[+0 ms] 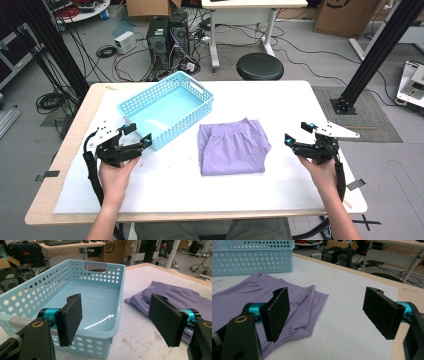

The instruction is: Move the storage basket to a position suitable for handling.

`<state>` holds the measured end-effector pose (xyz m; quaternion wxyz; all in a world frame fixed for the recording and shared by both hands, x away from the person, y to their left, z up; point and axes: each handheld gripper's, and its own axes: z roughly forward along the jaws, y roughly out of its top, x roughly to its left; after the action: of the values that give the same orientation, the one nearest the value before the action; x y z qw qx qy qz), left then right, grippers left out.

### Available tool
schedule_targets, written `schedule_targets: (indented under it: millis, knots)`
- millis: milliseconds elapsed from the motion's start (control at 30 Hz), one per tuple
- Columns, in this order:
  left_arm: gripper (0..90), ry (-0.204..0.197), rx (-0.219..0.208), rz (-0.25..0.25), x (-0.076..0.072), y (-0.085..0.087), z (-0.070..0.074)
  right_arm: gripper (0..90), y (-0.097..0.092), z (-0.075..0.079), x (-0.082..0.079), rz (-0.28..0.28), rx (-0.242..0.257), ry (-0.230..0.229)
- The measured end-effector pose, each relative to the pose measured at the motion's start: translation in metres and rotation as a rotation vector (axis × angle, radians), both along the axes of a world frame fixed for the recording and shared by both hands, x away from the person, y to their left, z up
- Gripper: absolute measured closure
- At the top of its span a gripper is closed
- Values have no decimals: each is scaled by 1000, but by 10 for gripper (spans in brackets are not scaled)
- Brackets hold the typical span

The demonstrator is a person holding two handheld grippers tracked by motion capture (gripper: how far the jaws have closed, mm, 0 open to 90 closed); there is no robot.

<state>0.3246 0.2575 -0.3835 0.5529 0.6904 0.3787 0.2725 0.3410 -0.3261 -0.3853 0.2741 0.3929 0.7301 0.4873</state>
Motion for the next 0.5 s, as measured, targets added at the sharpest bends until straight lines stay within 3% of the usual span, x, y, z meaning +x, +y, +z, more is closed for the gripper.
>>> schedule_targets:
  millis: [200, 333, 500]
  knots:
    - [274, -11, 1, 39, -3, 0, -4, 219, -3, -2, 1, -2, -6, -4]
    - [274, -17, -8, 36, -5, 2, -2, 219, -2, 0, -1, -4, -2, -5]
    - [274, 18, -12, 27, -7, 4, -2, 219, 1, 0, 0, 2, -9, -7]
